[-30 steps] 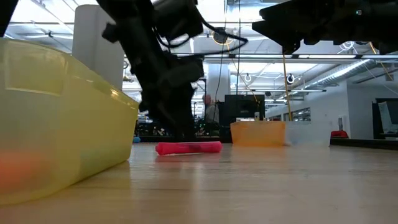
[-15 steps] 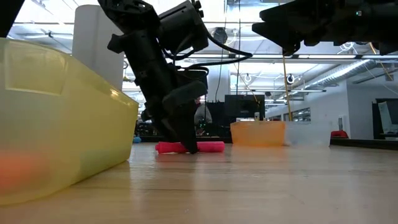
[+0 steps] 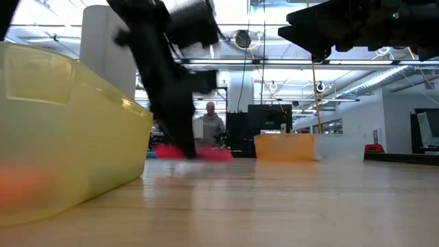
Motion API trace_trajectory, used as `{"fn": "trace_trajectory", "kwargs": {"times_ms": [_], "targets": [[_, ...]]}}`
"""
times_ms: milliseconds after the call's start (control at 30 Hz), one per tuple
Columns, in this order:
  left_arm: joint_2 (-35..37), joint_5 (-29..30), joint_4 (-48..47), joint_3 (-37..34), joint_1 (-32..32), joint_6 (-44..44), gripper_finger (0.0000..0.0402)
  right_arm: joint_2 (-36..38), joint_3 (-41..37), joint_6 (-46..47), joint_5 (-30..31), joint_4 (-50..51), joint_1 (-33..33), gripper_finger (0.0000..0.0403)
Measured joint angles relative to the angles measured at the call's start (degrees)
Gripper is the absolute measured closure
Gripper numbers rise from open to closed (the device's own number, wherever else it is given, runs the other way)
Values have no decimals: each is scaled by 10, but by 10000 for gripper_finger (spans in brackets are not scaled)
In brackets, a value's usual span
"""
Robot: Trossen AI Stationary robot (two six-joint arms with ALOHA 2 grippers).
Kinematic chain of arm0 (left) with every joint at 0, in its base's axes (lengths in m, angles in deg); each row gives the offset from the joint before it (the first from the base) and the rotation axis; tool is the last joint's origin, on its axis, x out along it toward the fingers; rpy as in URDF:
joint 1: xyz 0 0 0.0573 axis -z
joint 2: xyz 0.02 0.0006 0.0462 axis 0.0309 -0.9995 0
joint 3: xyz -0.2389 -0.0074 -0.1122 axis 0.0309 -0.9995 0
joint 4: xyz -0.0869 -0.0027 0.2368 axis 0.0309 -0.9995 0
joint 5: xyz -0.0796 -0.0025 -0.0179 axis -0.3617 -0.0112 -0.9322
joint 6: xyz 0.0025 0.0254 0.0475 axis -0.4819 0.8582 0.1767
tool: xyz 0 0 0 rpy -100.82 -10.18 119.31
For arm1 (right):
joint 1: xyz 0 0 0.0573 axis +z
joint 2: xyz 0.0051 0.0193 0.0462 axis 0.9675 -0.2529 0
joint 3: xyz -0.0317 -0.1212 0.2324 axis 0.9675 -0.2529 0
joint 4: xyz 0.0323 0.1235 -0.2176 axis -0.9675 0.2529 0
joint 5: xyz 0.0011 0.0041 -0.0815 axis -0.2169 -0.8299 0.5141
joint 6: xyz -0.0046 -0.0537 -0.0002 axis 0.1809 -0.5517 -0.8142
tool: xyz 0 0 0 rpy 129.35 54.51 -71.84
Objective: Pick & Place Markers
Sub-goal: Put the pink highlighter pen into the yellow bin
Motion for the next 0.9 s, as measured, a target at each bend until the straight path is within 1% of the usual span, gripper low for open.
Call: {"fn": "trace_trajectory", "kwargs": {"times_ms": [33, 67, 133, 200, 267, 300, 400, 533, 633, 700, 767, 800, 833, 900], "targets": [[26, 8, -14, -3, 9, -2, 344, 0, 0, 0, 0, 1, 0, 222], [53, 9, -8, 0, 19, -15, 344, 0, 0, 0, 0, 4, 0, 222], [109, 19, -26, 5, 47, -56, 344, 0, 0, 0, 0, 6, 0, 222], [156, 54, -67, 5, 87, -84, 344, 0, 0, 0, 0, 10, 0, 222], [196, 85, -111, 1, 141, -118, 344, 0, 0, 0, 0, 13, 0, 222], [215, 95, -116, 1, 169, -141, 344, 0, 0, 0, 0, 13, 0, 222], [256, 111, -145, 6, 260, -195, 344, 0, 0, 5, 0, 13, 0, 222], [248, 145, -182, 3, 368, -268, 344, 0, 0, 17, 0, 13, 0, 222], [230, 166, -192, 5, 414, -294, 344, 0, 0, 17, 0, 12, 0, 222], [208, 159, -190, 4, 426, -285, 344, 0, 0, 16, 0, 8, 0, 222], [193, 131, -181, 4, 424, -281, 344, 0, 0, 16, 0, 4, 0, 222], [188, 116, -178, 4, 420, -293, 344, 0, 0, 16, 0, 2, 0, 222], [183, 108, -178, 5, 411, -327, 344, 0, 0, 16, 0, -1, 0, 222], [171, 102, -178, 5, 387, -424, 344, 0, 0, 15, 0, -3, 0, 222]]}}
